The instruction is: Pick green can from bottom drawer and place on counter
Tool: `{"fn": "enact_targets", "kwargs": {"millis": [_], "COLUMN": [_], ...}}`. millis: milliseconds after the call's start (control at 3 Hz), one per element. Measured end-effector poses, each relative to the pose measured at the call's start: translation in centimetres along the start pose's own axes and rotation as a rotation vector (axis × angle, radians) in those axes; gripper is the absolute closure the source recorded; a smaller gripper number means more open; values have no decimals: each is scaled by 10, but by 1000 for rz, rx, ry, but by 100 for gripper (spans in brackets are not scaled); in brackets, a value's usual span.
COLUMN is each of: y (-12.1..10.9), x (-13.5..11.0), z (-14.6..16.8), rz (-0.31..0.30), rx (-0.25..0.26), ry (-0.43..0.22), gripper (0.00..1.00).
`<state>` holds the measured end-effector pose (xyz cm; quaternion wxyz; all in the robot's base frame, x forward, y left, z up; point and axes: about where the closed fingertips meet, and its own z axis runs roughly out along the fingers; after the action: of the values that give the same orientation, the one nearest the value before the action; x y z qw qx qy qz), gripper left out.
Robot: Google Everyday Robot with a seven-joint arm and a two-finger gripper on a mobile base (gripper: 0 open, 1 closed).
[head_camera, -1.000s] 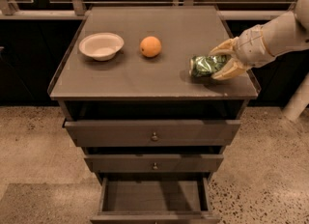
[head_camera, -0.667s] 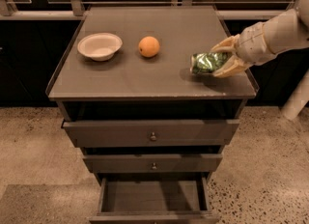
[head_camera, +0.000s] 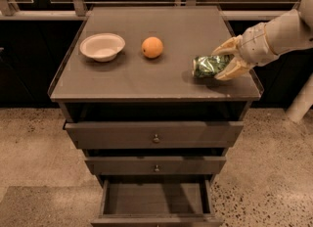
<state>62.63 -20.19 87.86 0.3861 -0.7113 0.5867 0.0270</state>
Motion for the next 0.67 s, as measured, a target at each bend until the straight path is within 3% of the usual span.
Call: {"fn": "enact_targets", "kwargs": {"millis": [333,667], "y": [0,0], "x": [0,0], "z": [0,0], "rz": [0,0], "rx": [0,0], "ry": [0,0], "gripper": [11,0]}}
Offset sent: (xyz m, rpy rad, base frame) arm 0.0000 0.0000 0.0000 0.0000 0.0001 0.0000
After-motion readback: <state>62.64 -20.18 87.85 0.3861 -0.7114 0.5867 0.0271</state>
